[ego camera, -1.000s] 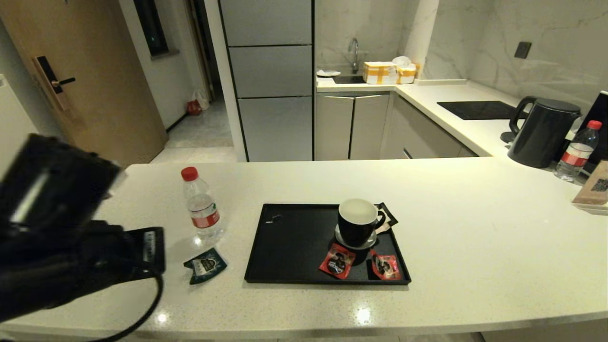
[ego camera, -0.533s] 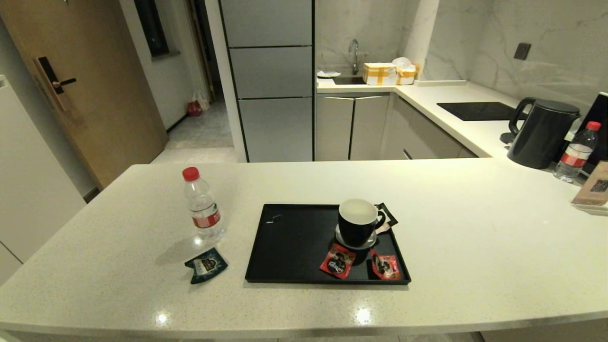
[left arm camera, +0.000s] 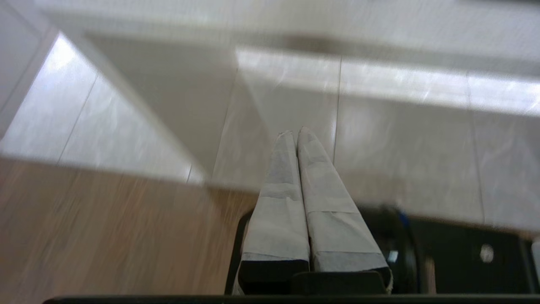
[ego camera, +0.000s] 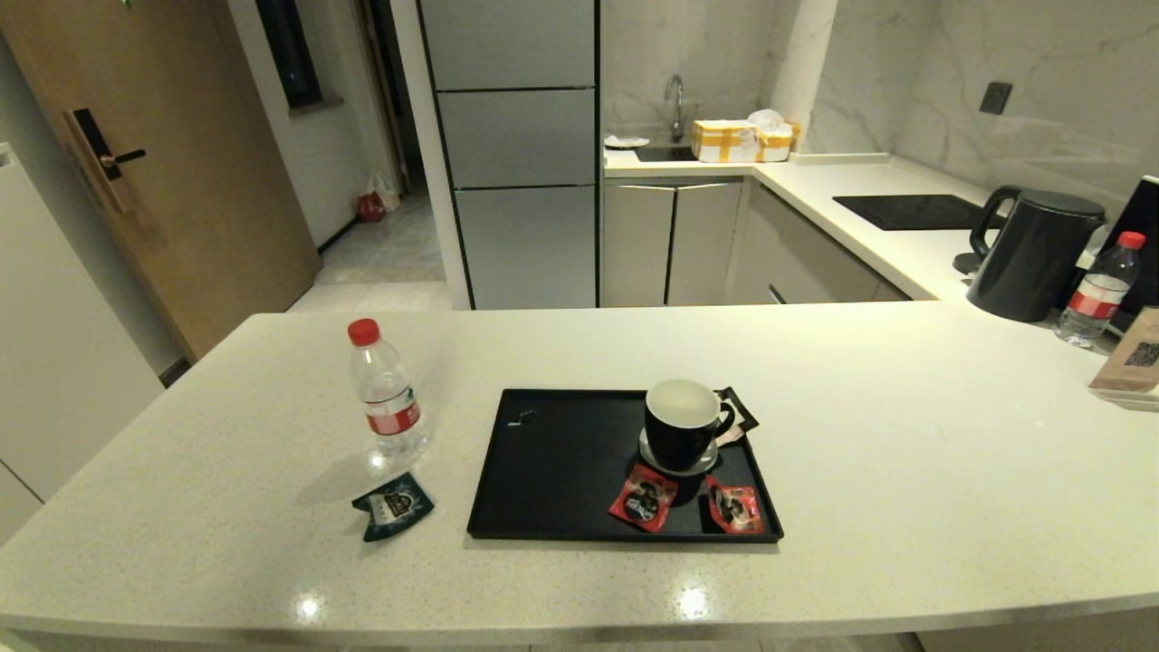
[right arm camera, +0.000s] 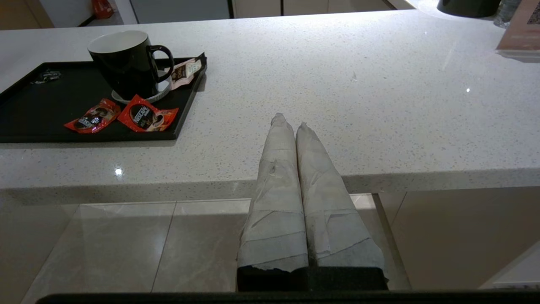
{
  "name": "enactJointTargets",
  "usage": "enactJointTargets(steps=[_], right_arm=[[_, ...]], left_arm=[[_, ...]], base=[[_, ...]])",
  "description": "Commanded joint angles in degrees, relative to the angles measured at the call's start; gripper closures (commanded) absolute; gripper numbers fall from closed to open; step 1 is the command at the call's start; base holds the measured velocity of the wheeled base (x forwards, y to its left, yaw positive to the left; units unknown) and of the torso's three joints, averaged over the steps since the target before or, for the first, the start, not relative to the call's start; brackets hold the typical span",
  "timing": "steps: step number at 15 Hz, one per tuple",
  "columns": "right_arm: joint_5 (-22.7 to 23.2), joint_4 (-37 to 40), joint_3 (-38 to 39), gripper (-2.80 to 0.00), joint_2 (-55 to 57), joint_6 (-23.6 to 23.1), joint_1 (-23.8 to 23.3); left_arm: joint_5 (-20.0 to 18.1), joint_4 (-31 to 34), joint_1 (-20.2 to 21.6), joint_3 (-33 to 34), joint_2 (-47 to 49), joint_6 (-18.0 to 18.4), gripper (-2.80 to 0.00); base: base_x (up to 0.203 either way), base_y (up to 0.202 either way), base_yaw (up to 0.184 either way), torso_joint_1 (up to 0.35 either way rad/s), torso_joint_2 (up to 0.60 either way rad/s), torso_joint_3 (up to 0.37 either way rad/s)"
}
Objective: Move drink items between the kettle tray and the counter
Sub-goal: Return the tea bag to its original position
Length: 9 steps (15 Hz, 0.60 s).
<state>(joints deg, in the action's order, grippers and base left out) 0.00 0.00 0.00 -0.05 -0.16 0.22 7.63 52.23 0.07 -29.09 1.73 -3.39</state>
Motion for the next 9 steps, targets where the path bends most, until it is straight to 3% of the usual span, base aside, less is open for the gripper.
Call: enactJointTargets(steps=[1, 2, 4, 5, 6, 7, 9], right_arm=[[0.00, 0.00, 0.00, 0.00, 0.05, -0.02, 0.04], [0.00, 0.00, 0.00, 0.00, 0.05, -0.02, 0.04], [0.00, 0.00, 0.00, 0.00, 0.05, -0.02, 0.04], [0.00, 0.00, 0.00, 0.00, 0.05, -0.02, 0.04], [0.00, 0.00, 0.00, 0.00, 0.05, -0.02, 0.04], [0.00, 0.00, 0.00, 0.00, 0.05, -0.02, 0.04], [0.00, 0.00, 0.00, 0.00, 0.05, -0.02, 0.04]], left_arm=[[-0.18, -5.31, 0.19, 3.30, -1.55, 0.11, 0.00], [-0.52, -14.95, 0.19, 8.52, -1.55, 0.34, 0.00], [-3.13, -42.07, 0.19, 20.42, -1.59, 1.70, 0.00], [-4.41, -52.12, 0.19, 25.43, -1.59, 2.26, 0.00], [-5.69, -57.75, 0.19, 28.24, -1.58, 2.69, 0.00], [-6.80, -58.55, 0.19, 28.68, -1.57, 3.12, 0.00], [-7.27, -51.84, 0.19, 29.07, -1.63, 4.14, 0.00]], base=[[0.000, 0.000, 0.000, 0.000, 0.00, 0.000], [0.000, 0.000, 0.000, 0.000, 0.00, 0.000], [0.000, 0.000, 0.000, 0.000, 0.00, 0.000], [0.000, 0.000, 0.000, 0.000, 0.00, 0.000], [0.000, 0.000, 0.000, 0.000, 0.00, 0.000], [0.000, 0.000, 0.000, 0.000, 0.00, 0.000], [0.000, 0.000, 0.000, 0.000, 0.00, 0.000]])
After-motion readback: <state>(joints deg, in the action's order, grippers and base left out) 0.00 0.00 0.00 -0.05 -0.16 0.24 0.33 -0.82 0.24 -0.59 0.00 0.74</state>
